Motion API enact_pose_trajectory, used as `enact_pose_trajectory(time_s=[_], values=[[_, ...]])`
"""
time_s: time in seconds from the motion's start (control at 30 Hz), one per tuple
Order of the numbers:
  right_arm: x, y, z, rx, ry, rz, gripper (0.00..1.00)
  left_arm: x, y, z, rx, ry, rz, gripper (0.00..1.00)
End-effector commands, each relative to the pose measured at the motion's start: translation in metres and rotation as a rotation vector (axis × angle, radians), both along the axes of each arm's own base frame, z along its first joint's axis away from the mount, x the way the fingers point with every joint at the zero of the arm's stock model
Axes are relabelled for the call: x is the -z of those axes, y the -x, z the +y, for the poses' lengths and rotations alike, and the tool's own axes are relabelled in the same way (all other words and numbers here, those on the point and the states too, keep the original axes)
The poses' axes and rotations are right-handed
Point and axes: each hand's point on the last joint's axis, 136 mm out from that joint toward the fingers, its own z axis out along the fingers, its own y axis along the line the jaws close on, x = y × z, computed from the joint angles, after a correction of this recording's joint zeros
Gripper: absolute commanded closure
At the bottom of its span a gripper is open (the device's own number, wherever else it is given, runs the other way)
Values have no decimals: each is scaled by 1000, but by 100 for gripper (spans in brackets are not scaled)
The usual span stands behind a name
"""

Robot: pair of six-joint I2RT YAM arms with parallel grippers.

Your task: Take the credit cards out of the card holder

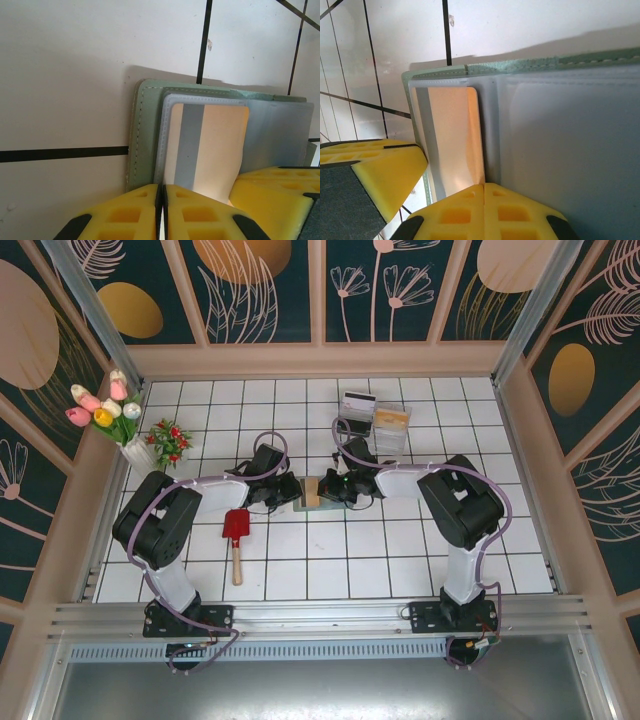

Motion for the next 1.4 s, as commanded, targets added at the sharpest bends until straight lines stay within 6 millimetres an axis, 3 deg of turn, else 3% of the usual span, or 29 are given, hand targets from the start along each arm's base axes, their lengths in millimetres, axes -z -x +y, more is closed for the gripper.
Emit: enact_pose_trajectory(time_s=[0.0, 0.4, 0.5, 0.57, 0.7, 1.07, 1.37], values=[[-5, -3, -1, -11, -10, -20, 100, 22, 15, 11, 13, -67, 52, 85], [-8, 0, -17, -18, -31, -25, 100, 21, 13, 12, 17, -82, 44, 83], [-8, 0, -16, -19, -42, -19, 89, 20, 13, 12, 20, -81, 41, 84], [-6, -1, -16, -16, -40, -14, 82, 19, 12, 11, 21, -79, 39, 84], [5, -2, -18, -11, -13, 10, 77, 20, 13, 11, 23, -83, 42, 84], [21, 5, -16, -51, 0, 46, 74, 25, 15, 12, 26, -83, 53, 84], [38, 1, -34, -10, 170, 24, 74, 25, 16, 11, 32, -82, 57, 86]])
